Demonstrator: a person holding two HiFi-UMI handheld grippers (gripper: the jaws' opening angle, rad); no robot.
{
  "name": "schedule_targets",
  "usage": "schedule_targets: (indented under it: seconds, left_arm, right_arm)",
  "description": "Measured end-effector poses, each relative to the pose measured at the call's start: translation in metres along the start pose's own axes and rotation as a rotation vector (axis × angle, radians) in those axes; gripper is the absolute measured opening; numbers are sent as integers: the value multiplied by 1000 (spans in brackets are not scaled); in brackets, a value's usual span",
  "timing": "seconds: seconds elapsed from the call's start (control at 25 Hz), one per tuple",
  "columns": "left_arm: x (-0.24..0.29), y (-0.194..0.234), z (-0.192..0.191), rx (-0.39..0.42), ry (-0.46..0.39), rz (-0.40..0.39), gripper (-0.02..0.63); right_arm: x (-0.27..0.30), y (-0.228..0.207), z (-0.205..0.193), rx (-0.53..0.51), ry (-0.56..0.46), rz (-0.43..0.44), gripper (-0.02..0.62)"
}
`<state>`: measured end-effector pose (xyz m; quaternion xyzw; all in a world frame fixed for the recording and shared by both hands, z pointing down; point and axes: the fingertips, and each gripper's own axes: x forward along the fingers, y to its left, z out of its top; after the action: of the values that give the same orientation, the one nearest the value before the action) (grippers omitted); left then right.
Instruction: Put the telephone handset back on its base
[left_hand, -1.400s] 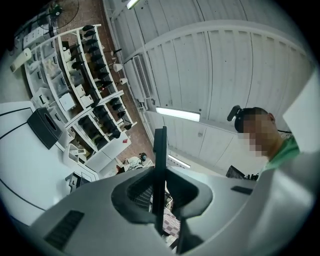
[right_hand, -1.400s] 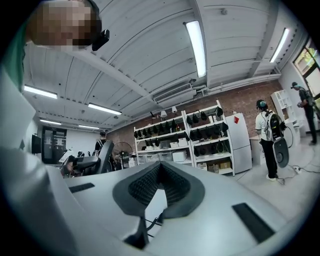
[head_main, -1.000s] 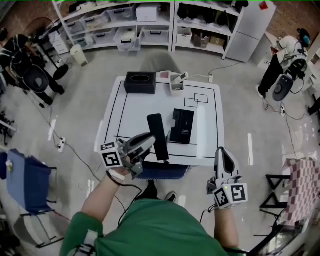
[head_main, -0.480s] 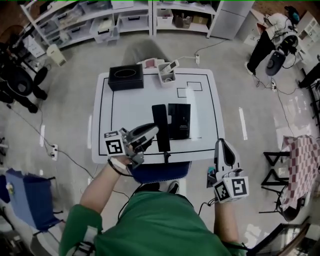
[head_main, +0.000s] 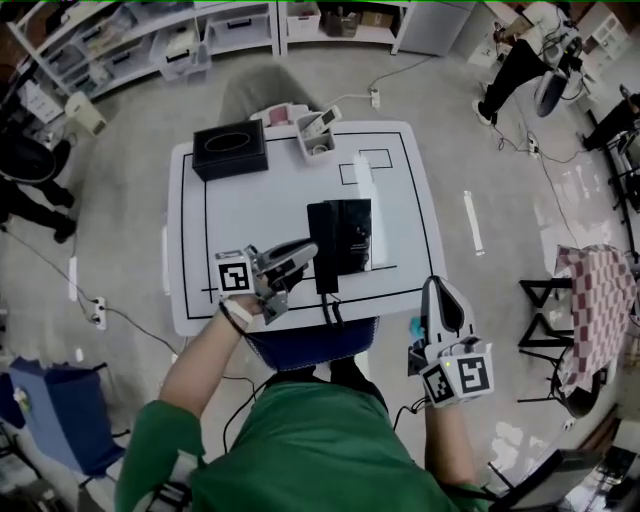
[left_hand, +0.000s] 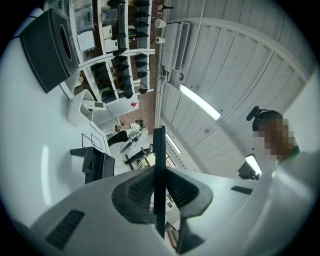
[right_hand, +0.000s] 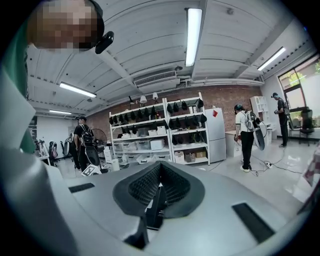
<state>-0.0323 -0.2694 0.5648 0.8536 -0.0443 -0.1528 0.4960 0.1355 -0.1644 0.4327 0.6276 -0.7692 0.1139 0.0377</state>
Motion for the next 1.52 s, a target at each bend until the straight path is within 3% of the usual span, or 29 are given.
schedule_targets:
  seconds: [0.72, 0.92, 1.52]
  left_arm:
    - [21, 99, -23, -42, 108, 91, 80]
    - [22, 121, -31, -94, 131, 114, 80]
    - [23, 156, -43, -147, 175, 152, 80]
  right_arm:
    - [8, -43, -40, 42, 100, -3, 21]
    - [13, -42, -46, 45, 124, 2, 21]
    - [15, -37, -49, 30, 143, 6, 20]
